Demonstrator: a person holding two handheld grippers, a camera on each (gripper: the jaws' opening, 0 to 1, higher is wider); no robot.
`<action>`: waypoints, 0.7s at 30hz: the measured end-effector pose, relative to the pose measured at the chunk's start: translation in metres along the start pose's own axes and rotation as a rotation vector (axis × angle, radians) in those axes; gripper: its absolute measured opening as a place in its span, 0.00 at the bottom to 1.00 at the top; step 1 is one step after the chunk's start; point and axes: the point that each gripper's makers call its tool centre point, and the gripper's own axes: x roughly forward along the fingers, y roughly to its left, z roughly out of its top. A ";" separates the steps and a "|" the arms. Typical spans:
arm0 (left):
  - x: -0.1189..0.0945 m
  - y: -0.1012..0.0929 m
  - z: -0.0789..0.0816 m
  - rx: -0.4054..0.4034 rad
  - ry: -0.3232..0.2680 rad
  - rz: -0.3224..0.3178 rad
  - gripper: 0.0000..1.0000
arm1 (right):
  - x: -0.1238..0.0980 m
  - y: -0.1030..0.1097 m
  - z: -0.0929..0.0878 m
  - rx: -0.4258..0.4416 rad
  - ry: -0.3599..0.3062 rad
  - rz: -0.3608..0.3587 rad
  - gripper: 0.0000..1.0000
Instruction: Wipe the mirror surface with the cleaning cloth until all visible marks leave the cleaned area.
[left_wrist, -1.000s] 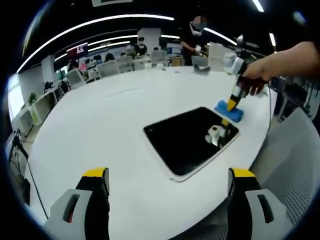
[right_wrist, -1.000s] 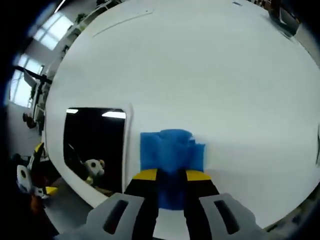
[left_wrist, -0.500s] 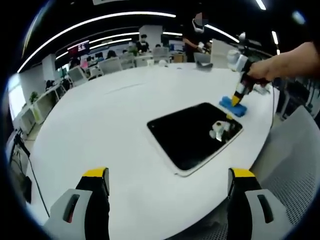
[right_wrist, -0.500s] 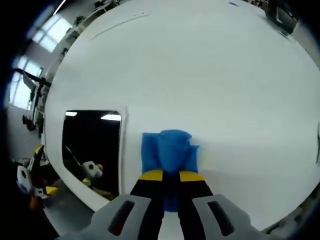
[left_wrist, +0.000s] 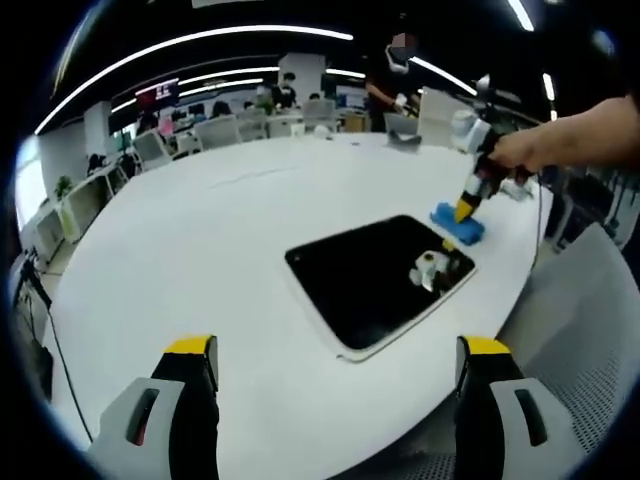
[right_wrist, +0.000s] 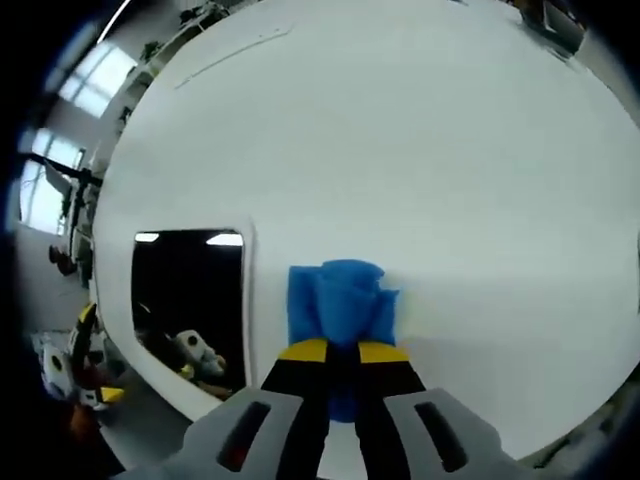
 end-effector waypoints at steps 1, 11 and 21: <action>0.000 0.000 0.000 0.004 0.002 0.003 0.99 | -0.002 0.000 0.001 0.003 -0.002 0.001 0.03; 0.001 0.000 -0.002 -0.031 0.010 -0.001 0.99 | -0.024 -0.002 0.015 0.006 -0.026 -0.010 0.03; 0.002 0.000 -0.004 -0.022 0.025 0.002 0.99 | -0.029 -0.003 0.026 0.013 -0.021 -0.008 0.03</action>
